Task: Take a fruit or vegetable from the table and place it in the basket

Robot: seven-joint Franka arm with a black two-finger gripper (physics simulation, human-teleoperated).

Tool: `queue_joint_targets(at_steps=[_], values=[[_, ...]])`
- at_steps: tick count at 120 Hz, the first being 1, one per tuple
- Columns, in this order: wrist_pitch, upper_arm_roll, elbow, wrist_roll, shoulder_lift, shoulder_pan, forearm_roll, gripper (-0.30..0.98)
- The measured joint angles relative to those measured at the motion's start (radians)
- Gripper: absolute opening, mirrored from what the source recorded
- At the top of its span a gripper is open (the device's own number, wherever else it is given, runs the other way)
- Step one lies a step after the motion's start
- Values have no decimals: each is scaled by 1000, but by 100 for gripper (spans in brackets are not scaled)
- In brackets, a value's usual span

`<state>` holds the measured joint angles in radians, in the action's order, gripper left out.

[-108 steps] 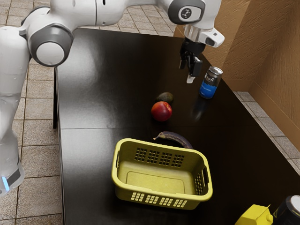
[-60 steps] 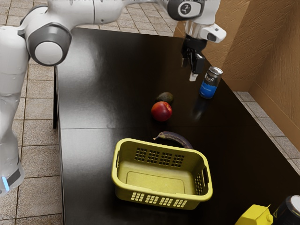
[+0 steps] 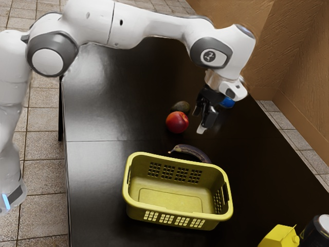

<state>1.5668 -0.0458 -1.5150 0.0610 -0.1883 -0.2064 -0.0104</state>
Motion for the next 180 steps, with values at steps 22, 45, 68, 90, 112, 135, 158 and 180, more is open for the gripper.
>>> queue_joint_targets(at_steps=[22, 45, 68, 90, 112, 135, 158, 180], values=[[62, 21, -63, 33, -3, -6, 31, 69], [100, 7, -34, 76, -77, 0, 65, 69], [148, 1, -34, 108, -129, 8, 83, 69], [192, -13, -40, 133, -168, 9, 87, 69], [219, -12, -41, 150, -178, 7, 88, 69], [241, -12, -45, 164, -193, 7, 87, 69], [254, -11, -45, 174, -207, 5, 88, 69], [269, -5, -47, 180, -210, 1, 89, 58]])
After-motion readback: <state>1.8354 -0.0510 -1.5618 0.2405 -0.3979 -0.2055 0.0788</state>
